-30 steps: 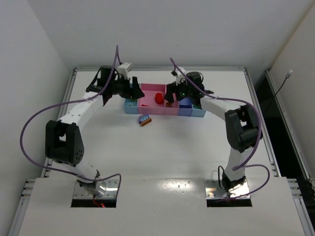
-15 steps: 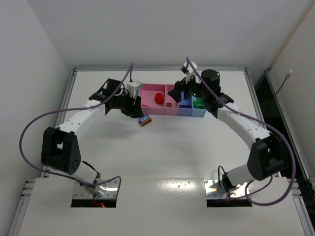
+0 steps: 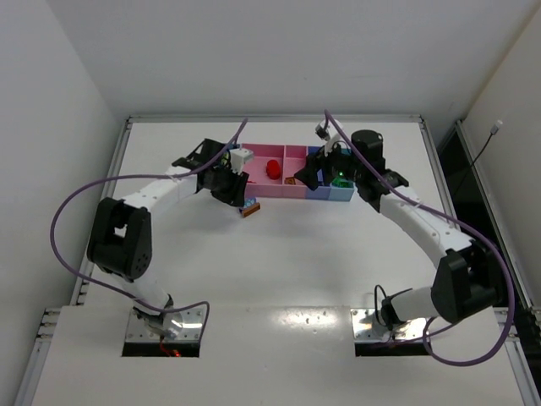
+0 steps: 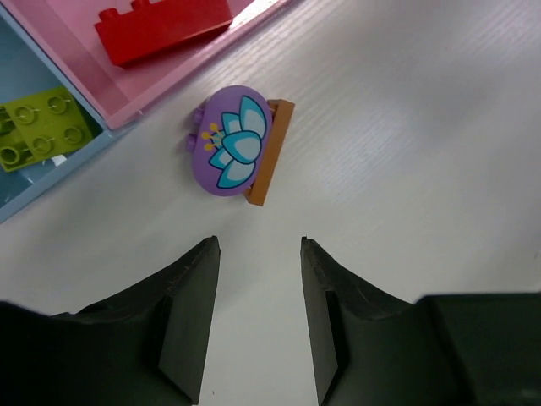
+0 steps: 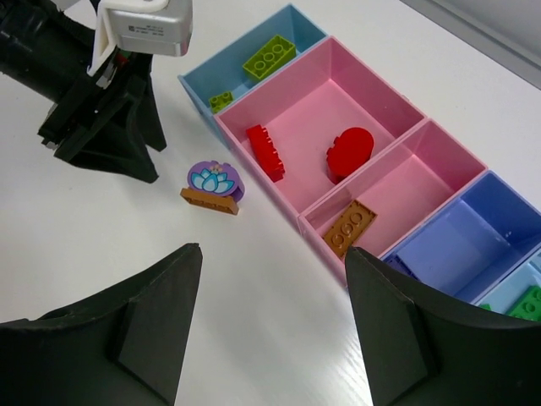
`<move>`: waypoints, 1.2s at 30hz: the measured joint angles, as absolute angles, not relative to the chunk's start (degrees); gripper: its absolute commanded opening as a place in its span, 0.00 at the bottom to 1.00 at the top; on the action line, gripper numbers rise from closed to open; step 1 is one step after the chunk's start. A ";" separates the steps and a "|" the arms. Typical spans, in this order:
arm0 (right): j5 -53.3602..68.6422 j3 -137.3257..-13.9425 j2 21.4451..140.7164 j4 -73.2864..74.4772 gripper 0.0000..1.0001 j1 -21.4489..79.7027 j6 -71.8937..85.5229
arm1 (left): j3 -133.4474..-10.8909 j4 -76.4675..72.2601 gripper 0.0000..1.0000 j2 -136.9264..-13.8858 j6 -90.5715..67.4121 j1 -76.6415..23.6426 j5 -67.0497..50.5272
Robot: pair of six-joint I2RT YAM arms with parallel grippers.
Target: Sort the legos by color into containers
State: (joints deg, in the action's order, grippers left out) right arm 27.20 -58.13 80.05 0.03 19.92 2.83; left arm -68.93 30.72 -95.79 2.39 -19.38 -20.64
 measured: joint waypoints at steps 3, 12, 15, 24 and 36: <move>27.46 -57.91 79.90 0.05 0.71 19.59 2.92 | -68.93 29.19 0.46 -95.79 0.78 -20.32 -17.78; 29.10 -57.04 79.77 0.03 0.71 18.96 3.44 | -68.93 23.73 0.00 -98.70 -2.50 -23.03 -10.17; 29.21 -56.97 79.77 0.01 0.71 18.39 3.53 | -68.93 23.18 0.00 -100.79 -2.70 -24.29 -8.21; 30.13 -56.73 79.72 -0.34 0.71 16.95 4.73 | -68.93 21.04 0.00 -101.54 -3.51 -26.28 -1.63; 31.81 -56.31 79.66 -0.40 0.71 15.77 5.91 | -68.84 18.06 0.00 -102.67 -2.37 -28.64 5.91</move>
